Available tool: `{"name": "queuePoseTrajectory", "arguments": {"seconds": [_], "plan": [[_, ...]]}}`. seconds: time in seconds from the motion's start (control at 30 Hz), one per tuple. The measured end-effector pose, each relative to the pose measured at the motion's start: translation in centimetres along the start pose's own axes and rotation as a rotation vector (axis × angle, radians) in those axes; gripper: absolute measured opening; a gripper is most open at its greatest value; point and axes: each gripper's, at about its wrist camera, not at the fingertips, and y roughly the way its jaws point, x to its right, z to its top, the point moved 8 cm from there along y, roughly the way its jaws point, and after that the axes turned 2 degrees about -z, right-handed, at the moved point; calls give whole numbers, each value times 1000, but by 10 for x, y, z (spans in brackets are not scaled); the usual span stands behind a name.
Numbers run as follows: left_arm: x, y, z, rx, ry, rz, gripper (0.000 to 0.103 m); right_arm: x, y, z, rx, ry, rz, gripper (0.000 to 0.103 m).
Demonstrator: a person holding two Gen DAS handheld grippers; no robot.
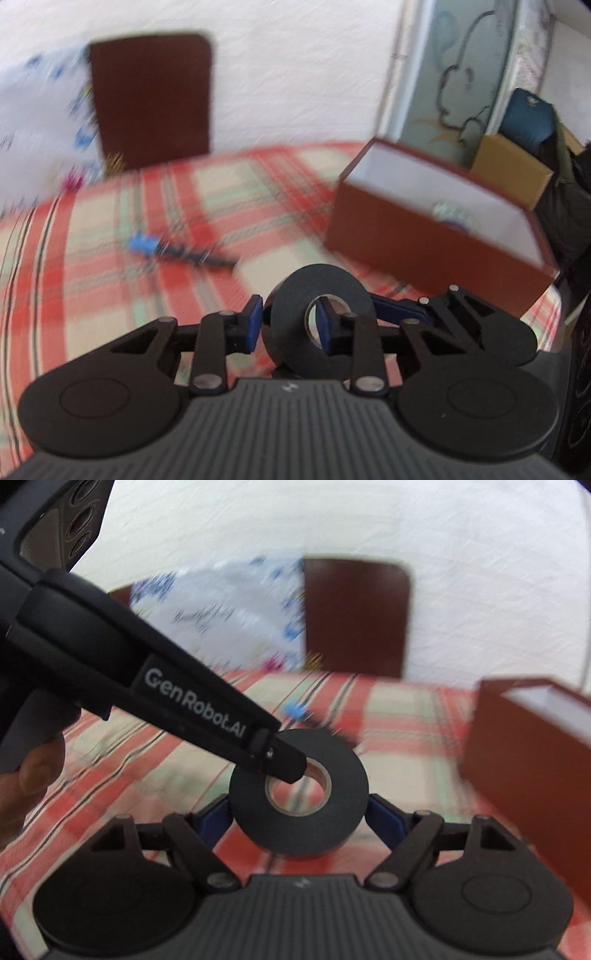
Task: Organize objects
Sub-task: 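Carry the black tape roll into the brown box and release it, then move the right tool back over the cloth to the blue-capped marker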
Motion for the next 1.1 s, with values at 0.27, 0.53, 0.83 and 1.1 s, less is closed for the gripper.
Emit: {"name": "queuePoseTrajectory", "arguments": {"seconds": [0.27, 0.53, 0.83, 1.1], "plan": [[90, 53, 83, 129, 146, -115, 33, 119, -20, 44, 132, 88, -277, 81], [105, 104, 81, 85, 156, -45, 38, 178, 17, 26, 72, 185, -429, 85], [70, 61, 54, 131, 140, -15, 52, 135, -22, 12, 222, 185, -438, 87], [-7, 36, -3, 11, 38, 135, 52, 60, -5, -9, 119, 125, -239, 90]]}}
